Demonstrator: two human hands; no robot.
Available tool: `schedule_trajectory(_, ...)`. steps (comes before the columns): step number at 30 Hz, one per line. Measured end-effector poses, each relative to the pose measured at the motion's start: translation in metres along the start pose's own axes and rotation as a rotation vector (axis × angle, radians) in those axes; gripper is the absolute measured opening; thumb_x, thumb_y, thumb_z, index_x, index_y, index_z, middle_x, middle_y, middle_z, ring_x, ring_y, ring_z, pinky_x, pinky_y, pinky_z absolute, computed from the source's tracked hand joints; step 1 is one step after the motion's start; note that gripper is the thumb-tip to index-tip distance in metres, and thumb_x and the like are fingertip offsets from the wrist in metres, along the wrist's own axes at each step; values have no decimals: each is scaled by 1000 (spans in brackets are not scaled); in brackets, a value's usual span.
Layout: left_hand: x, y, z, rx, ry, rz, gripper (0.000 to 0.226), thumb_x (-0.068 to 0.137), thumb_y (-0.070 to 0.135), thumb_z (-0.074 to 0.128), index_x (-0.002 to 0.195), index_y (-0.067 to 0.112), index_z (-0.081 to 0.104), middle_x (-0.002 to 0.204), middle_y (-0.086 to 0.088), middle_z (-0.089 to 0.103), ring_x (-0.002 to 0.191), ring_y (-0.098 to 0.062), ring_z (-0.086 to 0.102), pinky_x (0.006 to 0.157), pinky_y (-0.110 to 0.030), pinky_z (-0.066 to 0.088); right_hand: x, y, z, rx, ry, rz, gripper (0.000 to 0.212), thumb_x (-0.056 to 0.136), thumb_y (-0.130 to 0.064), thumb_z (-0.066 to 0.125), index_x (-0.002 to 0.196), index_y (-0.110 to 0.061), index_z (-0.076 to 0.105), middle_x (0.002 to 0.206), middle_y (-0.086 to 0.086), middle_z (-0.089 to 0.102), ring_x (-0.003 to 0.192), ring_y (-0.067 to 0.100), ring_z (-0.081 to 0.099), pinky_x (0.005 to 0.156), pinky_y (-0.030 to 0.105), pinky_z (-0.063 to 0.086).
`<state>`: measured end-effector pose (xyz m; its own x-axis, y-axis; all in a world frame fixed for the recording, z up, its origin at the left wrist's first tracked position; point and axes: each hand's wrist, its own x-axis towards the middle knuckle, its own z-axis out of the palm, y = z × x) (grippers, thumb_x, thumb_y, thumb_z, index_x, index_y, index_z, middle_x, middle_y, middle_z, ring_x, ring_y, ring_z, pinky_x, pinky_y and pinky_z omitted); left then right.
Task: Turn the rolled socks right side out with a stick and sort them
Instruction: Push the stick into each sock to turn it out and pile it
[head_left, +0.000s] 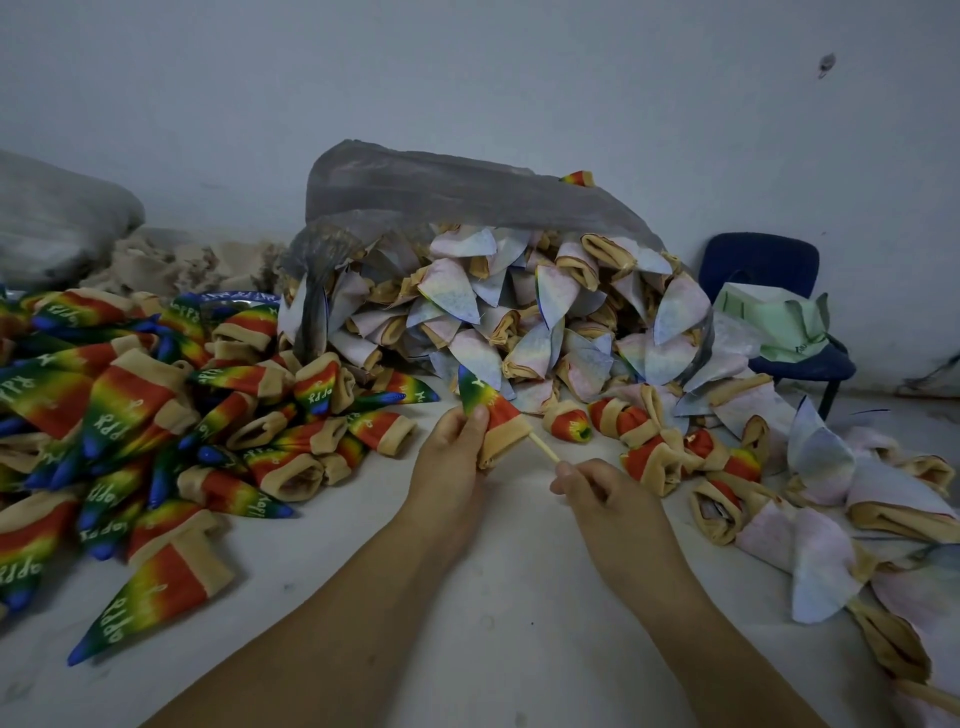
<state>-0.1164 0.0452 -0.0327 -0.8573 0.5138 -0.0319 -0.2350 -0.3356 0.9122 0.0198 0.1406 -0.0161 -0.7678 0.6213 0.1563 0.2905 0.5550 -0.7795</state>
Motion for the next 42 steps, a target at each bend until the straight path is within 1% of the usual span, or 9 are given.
schedule_trajectory(3,-1,-5,0,135,100,59,12,94,39,63,105,35,63,103,12,68,97,-8,63,79,-24,46,1,-1,1,-28,19,-56,22,95,-45,44,89,-33,62,71,-6,53,67,5,50,60,28,40)
schedule_trajectory(6,-1,-4,1,178,173,77,5,96,31,61,101,30,64,93,12,68,87,-6,63,71,-21,45,2,0,3,-131,25,-132,22,98,-38,44,107,-30,62,85,-9,50,84,8,48,68,24,38)
schedule_trajectory(9,-2,4,2,-27,135,-19,18,99,24,56,103,18,72,90,7,75,81,-4,69,66,-20,52,1,2,2,-214,13,-176,26,99,-31,43,119,-30,60,89,-5,46,95,14,44,77,27,36)
schedule_trajectory(14,-8,10,6,-194,41,-49,40,94,53,53,104,19,72,101,0,77,88,-9,73,69,-22,55,1,3,2,-270,22,-192,27,99,-31,42,121,-33,58,89,-5,43,96,13,41,77,27,36)
schedule_trajectory(18,-8,8,6,-117,28,-19,28,93,38,62,107,16,71,104,-5,76,100,-19,72,79,-27,54,1,3,3,-330,46,-218,27,99,-32,42,121,-36,57,88,-9,38,95,10,36,72,26,32)
schedule_trajectory(26,-10,10,6,-345,-151,-98,33,106,20,38,126,1,56,113,-17,72,104,-26,71,77,-29,60,0,3,3,-376,-65,-203,29,100,-34,36,125,-36,51,99,-6,54,96,13,47,78,31,43)
schedule_trajectory(32,-8,3,5,-7,-59,31,32,105,33,42,117,13,63,99,-7,77,96,-18,73,72,-23,57,2,8,-9,-368,-13,-195,24,100,-37,37,117,-39,54,93,-8,58,83,10,54,69,32,48)
schedule_trajectory(37,-2,2,-3,181,100,94,28,103,38,46,97,20,67,71,7,71,65,-5,63,71,-27,49,8,11,-23,-405,80,-223,22,99,-40,39,100,-31,60,81,-7,58,71,9,53,63,34,48)
schedule_trajectory(42,-6,2,2,272,24,140,38,104,45,39,85,17,56,60,12,55,58,-4,50,69,-29,42,6,7,-25,-392,263,-218,23,98,-41,40,102,-32,61,77,-15,55,71,9,53,62,31,46)
